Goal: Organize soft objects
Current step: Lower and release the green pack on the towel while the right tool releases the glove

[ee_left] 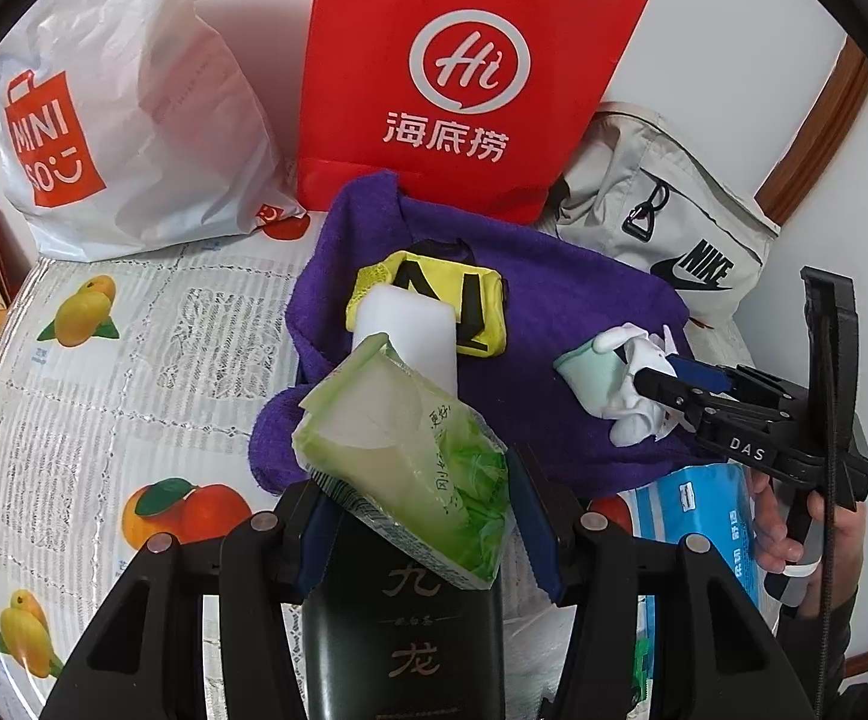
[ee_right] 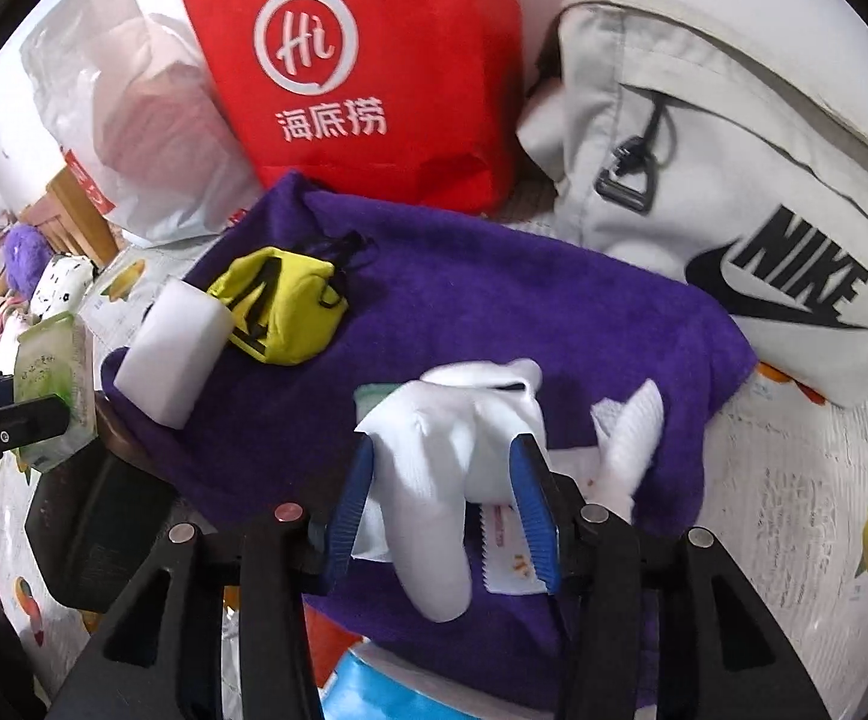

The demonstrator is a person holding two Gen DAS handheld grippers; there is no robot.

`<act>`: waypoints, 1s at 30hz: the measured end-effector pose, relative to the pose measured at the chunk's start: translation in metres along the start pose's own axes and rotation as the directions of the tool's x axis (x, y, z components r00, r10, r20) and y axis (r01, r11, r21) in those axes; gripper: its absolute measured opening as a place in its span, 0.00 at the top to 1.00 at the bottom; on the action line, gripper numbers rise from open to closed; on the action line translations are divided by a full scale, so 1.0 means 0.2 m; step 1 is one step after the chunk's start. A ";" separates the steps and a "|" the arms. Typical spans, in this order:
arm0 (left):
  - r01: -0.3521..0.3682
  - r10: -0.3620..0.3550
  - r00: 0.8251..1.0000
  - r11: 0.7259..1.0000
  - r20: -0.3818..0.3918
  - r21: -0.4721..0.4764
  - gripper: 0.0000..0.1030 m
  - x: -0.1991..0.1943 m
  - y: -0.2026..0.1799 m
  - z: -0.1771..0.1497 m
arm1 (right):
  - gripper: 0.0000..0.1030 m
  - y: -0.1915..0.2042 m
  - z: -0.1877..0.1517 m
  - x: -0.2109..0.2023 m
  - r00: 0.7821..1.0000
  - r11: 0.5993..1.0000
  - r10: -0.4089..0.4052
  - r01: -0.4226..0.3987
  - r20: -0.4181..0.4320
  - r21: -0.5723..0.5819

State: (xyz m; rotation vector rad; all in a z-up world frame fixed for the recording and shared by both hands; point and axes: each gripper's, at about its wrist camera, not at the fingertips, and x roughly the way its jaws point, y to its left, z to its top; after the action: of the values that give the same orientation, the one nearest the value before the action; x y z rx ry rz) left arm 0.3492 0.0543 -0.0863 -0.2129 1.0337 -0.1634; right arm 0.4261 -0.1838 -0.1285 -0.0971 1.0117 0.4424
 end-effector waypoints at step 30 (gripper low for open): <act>0.018 -0.005 0.992 0.994 -0.124 0.104 0.50 0.50 -0.35 0.19 | 0.38 -0.07 -0.28 -0.34 0.992 0.995 -0.064 0.054 0.112 0.085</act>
State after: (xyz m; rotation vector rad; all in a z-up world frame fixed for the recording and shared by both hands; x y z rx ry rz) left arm 0.4299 -0.0323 -0.1323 -0.1143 1.1438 -0.2429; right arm 0.3570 -0.2343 -0.1027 -0.0272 0.9102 0.3479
